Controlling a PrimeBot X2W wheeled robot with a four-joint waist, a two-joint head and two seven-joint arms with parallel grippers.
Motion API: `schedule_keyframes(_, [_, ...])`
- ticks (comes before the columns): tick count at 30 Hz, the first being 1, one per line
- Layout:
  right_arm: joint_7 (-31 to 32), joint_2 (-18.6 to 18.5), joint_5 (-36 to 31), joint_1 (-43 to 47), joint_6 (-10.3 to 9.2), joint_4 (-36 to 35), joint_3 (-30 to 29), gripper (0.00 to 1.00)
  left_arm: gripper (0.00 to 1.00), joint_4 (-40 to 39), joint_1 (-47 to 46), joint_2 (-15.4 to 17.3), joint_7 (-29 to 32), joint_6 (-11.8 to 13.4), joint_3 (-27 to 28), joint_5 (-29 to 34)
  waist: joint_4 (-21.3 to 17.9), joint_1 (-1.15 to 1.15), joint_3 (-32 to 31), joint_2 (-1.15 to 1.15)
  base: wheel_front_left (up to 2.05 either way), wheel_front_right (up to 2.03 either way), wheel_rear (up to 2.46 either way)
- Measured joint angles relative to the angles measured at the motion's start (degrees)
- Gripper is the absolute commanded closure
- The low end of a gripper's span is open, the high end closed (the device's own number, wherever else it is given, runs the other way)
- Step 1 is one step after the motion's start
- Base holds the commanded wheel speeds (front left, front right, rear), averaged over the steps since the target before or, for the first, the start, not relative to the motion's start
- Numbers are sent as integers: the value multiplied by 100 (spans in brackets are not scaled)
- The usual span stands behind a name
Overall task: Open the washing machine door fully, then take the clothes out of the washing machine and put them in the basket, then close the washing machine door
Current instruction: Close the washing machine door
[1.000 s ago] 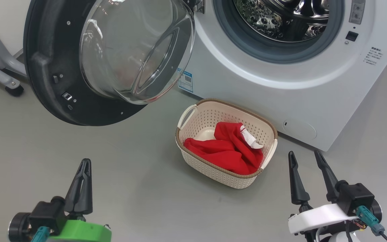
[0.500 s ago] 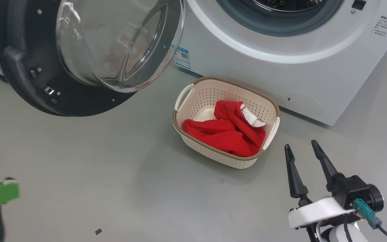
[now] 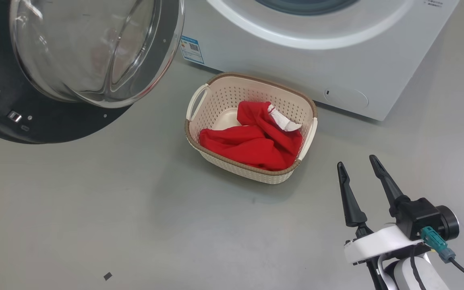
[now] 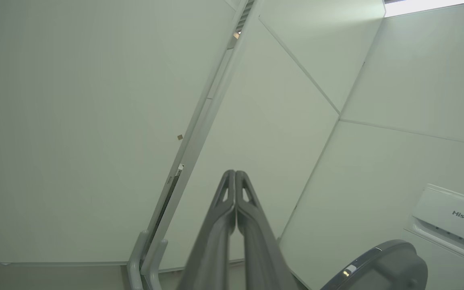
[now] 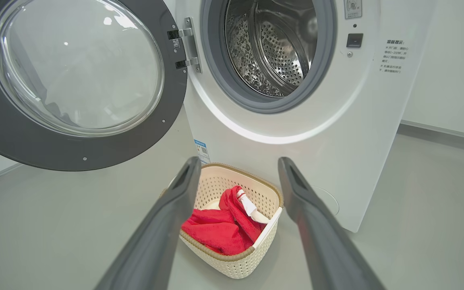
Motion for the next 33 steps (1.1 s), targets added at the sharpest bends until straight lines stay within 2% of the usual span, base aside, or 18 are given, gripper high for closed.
schedule_keyframes(3, [1, 8, -38, -18, 1, 2, 63, 0, 100, 539, -319, 29, 423, 342, 400, -522, -104, 0, 42, 0, 0, 0, 0])
schedule_keyframes(7, [0, 20, -38, -34, 10, 15, 114, 0, 100, 1152, -817, 110, 964, 700, 636, -1096, -231, 0, 82, 0, 0, 0, 0])
schedule_keyframes(11, [0, 40, -38, -48, 52, 44, 152, 0, 100, 1604, -1156, 110, 1306, 821, 801, -1472, -318, 0, 96, 0, 0, 0, 0])
schedule_keyframes(14, [0, 47, -38, -97, 53, 67, 187, 0, 100, 2001, -1441, 104, 1555, 878, 1016, -1766, -400, 0, 94, 0, 0, 0, 0])
schedule_keyframes(20, [-1, 58, -38, -120, 52, 74, 202, 0, 100, 2637, -1767, 161, 1979, 878, 1129, -1914, -547, 0, 88, 0, 0, 0, 0])
schedule_keyframes(33, [-2, 92, -38, -219, 46, 100, 236, 0, 100, 4066, -2221, 364, 2508, 876, 1203, -1827, -790, 0, 126, 0, 0, 0, 0])
